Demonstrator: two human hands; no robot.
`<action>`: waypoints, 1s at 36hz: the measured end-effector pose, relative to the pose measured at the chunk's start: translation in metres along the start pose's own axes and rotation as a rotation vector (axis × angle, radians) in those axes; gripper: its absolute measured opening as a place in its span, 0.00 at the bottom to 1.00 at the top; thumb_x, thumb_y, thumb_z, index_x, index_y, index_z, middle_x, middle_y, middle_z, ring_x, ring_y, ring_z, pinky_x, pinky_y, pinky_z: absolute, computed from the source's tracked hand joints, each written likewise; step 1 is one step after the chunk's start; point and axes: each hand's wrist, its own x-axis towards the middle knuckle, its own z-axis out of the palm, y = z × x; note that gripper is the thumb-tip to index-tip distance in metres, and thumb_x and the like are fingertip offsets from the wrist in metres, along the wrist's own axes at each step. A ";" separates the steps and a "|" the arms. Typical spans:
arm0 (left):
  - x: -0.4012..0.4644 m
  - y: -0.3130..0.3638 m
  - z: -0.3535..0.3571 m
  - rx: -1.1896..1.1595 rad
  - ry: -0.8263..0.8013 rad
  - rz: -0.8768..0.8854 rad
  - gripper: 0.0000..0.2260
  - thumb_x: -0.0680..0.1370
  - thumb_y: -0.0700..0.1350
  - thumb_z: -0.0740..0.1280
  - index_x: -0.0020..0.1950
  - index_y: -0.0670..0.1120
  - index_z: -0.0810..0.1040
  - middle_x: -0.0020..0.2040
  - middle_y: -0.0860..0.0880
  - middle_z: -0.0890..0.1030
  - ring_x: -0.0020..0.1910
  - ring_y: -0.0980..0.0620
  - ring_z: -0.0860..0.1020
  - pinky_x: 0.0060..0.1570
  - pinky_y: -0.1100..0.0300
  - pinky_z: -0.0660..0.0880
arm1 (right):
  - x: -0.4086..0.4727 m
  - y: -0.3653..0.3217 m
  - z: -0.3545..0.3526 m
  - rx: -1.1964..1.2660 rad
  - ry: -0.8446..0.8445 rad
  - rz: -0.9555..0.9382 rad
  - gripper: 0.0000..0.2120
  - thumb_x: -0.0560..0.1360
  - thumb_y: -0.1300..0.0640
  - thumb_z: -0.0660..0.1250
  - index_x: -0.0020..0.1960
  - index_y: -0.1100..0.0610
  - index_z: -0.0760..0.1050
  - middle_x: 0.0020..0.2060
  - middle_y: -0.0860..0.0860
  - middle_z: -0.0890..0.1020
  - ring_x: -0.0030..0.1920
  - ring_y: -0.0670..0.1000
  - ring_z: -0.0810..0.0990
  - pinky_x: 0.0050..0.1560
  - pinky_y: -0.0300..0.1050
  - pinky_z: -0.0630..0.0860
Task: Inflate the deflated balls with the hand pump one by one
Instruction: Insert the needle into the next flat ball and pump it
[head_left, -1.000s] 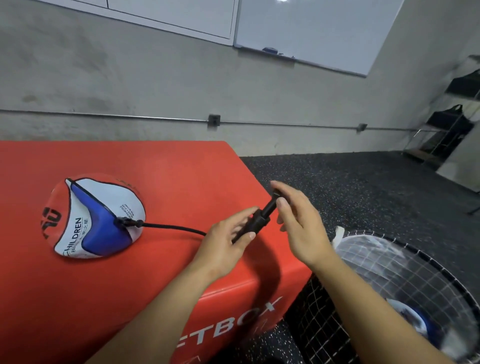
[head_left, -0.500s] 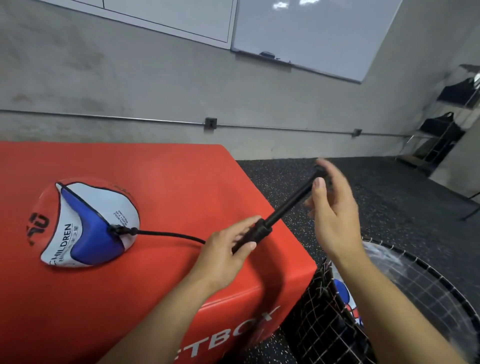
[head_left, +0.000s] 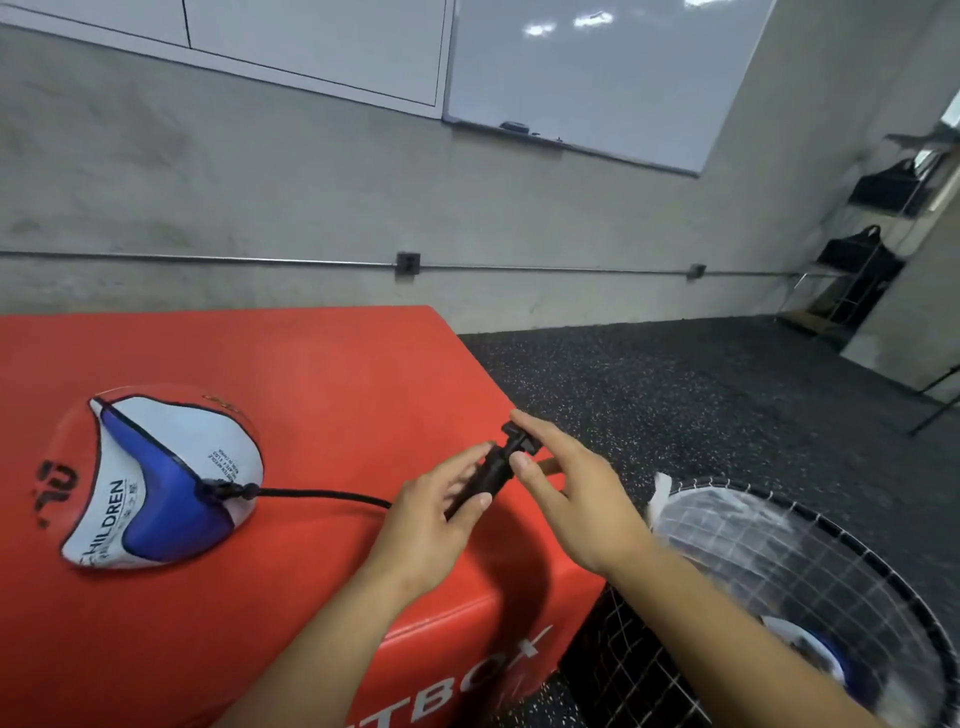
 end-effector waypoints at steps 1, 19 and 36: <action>-0.001 0.001 0.000 -0.001 0.002 0.000 0.28 0.80 0.35 0.71 0.67 0.67 0.74 0.60 0.63 0.84 0.63 0.65 0.80 0.63 0.70 0.73 | -0.001 -0.001 0.002 0.040 0.019 0.008 0.20 0.83 0.46 0.67 0.75 0.39 0.72 0.63 0.37 0.81 0.51 0.40 0.84 0.52 0.33 0.75; -0.012 0.015 0.001 0.075 -0.086 0.032 0.26 0.80 0.41 0.69 0.73 0.65 0.74 0.65 0.64 0.82 0.67 0.64 0.78 0.68 0.67 0.71 | 0.016 -0.013 -0.056 0.464 0.567 0.045 0.13 0.86 0.59 0.61 0.65 0.46 0.79 0.46 0.44 0.80 0.38 0.47 0.76 0.36 0.43 0.74; -0.008 0.007 -0.009 0.036 -0.031 0.023 0.29 0.81 0.36 0.70 0.70 0.68 0.73 0.63 0.59 0.83 0.63 0.67 0.79 0.63 0.71 0.72 | 0.010 -0.027 -0.020 0.089 0.274 -0.019 0.18 0.86 0.54 0.61 0.74 0.43 0.75 0.61 0.45 0.82 0.39 0.44 0.84 0.44 0.30 0.75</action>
